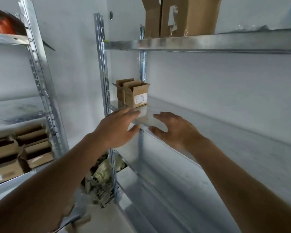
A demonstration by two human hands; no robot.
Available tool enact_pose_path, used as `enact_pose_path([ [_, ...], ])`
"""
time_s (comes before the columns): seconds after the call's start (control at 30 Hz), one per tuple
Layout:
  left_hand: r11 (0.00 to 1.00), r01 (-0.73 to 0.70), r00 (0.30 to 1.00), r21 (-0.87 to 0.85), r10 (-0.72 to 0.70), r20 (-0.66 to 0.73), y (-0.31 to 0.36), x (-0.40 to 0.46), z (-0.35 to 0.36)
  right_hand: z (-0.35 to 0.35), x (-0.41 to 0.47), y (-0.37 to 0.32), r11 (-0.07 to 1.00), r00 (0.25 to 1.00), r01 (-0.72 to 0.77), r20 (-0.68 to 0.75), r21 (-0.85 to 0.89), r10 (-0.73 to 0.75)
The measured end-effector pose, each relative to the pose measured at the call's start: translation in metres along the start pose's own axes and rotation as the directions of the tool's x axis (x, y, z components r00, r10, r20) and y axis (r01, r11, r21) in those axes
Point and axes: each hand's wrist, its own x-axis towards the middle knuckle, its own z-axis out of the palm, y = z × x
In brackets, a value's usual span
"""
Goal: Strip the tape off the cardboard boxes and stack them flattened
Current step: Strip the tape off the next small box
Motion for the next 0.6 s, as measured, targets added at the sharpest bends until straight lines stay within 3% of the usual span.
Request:
enact_pose_path([
  [0.23,0.998,-0.066,0.997,-0.009,0.066,-0.029,-0.097,0.082,0.055,0.053,0.118,0.005,1.0,1.0,-0.005,-0.02,0.0,0.005],
  [0.43,0.998,-0.06,0.998,-0.025,0.06,0.013,-0.173,0.162,0.1,0.099,0.224,0.004,0.99,0.998,-0.022,-0.057,0.139,0.03],
  [0.6,0.998,-0.043,0.999,-0.052,0.044,0.028,-0.231,0.22,0.127,0.127,0.314,0.015,0.999,0.999,-0.045,-0.022,0.005,0.045],
])
